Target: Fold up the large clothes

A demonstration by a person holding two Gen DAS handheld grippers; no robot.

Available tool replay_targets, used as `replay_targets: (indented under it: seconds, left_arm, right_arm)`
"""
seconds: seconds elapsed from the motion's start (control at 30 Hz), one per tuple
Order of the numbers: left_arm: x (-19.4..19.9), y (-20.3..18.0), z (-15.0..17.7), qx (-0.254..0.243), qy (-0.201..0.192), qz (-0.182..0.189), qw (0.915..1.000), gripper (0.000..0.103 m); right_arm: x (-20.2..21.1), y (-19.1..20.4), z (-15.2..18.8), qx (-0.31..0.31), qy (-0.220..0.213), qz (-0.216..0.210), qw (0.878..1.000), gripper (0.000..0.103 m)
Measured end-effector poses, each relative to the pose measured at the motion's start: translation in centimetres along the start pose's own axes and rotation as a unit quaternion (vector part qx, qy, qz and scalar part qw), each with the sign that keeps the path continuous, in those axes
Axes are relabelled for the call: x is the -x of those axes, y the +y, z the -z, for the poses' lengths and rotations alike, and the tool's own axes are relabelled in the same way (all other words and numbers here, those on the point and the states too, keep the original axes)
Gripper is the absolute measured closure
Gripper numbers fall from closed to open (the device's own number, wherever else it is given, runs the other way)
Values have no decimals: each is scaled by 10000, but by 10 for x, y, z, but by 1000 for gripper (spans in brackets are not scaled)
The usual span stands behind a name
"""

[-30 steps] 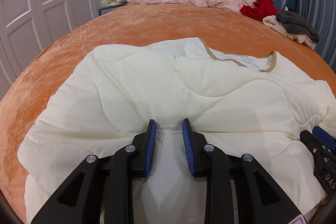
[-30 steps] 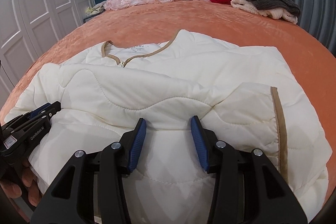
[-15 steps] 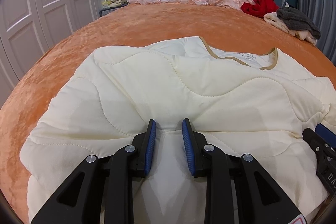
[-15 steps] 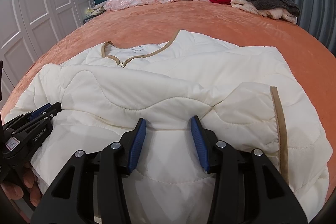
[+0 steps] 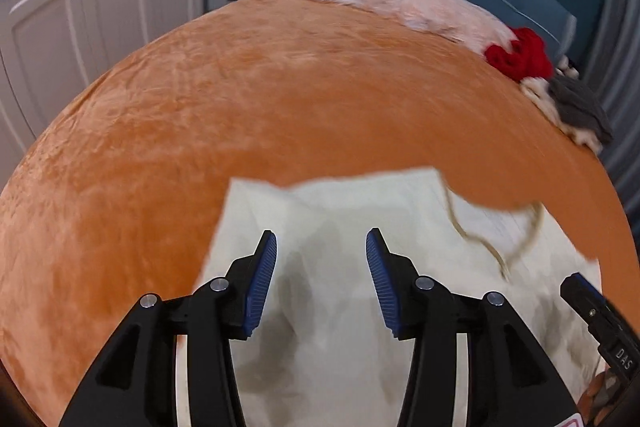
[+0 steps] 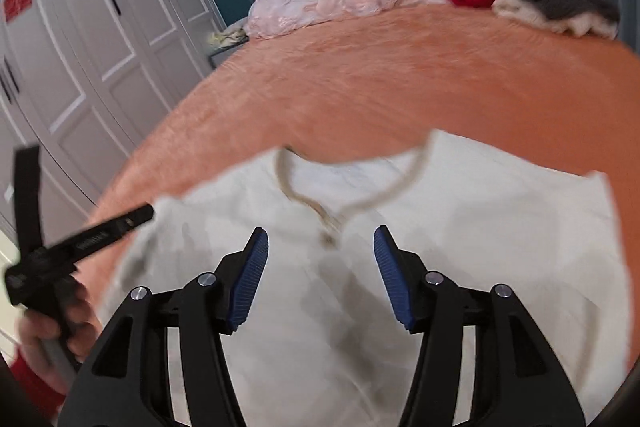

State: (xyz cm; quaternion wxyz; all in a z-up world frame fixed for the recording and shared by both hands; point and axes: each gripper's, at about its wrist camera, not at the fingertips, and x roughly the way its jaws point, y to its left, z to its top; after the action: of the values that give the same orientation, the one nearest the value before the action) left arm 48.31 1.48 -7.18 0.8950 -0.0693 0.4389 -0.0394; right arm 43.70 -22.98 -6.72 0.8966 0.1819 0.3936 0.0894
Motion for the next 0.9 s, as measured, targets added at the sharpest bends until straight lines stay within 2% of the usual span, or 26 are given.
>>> replay_targets:
  seconds: [0.07, 0.1, 0.17, 0.37, 0.4, 0.43, 0.47, 0.5, 0.6, 0.67, 0.77, 0.9]
  left_arm:
    - [-13, 7, -11, 163, 89, 44, 9998, 57]
    - [-23, 10, -16, 260, 176, 180, 9993, 57]
    - [-37, 14, -19, 384, 270, 282, 9985, 57]
    - [-67, 13, -1, 181, 222, 133, 9995, 57]
    - [-69, 13, 2, 136, 175, 97, 9997, 57]
    - [-69, 12, 4, 99, 106, 63, 9999, 57]
    - [-68, 11, 7, 68, 25, 28, 10000, 57]
    - [-69, 11, 6, 48, -8, 2, 10000, 57]
    - [-70, 9, 11, -35, -94, -96, 9999, 57]
    - [-71, 8, 11, -70, -118, -122, 9998, 57]
    - [-72, 9, 13, -79, -144, -126, 9998, 57]
    - [-75, 6, 16, -178, -185, -230, 9994, 57]
  right_arm:
    - [-29, 7, -15, -123, 185, -200, 9996, 50]
    - [-42, 9, -21, -165, 280, -249, 9992, 50]
    - [-72, 13, -31, -229, 436, -242, 9985, 50]
    - [-144, 21, -36, -241, 1053, -128, 9941, 48]
    - [-149, 25, -34, -141, 1037, -85, 9945, 49]
    - [-147, 28, -32, -25, 954, -117, 9954, 57]
    - [-146, 33, -31, 98, 940, -289, 9951, 96]
    - [-141, 37, -30, 199, 807, -287, 9961, 101]
    - [-115, 48, -32, 503, 239, -353, 9978, 102]
    - [-111, 49, -32, 599, 132, -232, 9978, 102]
    - [-125, 47, -25, 687, 297, 76, 9972, 102]
    - [-145, 34, -16, 566, 644, 194, 9961, 102]
